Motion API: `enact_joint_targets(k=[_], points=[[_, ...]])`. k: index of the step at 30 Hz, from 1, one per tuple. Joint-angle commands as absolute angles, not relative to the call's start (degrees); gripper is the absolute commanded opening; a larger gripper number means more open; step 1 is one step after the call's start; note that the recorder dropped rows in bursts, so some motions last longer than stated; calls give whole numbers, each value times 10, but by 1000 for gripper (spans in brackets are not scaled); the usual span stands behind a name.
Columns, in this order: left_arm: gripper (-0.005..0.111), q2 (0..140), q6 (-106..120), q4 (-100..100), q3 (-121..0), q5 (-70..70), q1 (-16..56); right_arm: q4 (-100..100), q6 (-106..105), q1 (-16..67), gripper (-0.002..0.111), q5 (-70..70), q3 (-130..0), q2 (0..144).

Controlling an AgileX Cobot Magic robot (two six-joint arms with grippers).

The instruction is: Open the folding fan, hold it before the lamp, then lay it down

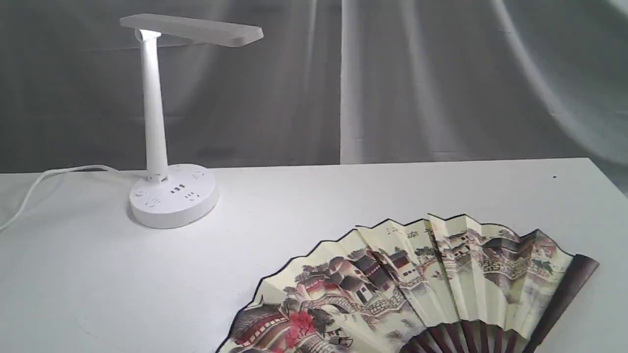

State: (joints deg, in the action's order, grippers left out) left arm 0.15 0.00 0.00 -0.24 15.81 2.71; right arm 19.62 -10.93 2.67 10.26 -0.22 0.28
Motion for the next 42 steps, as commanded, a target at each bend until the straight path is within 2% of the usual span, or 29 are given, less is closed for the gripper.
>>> enact_joint_targets(k=[1,9,42], points=[[0,0,4,-3,0,153,26,170,-106,28,0,90,0,2],[0,0,4,-3,0,153,26,-56,14,28,0,157,0,2],[0,0,5,0,0,153,26,-54,-9,28,0,187,0,2]])
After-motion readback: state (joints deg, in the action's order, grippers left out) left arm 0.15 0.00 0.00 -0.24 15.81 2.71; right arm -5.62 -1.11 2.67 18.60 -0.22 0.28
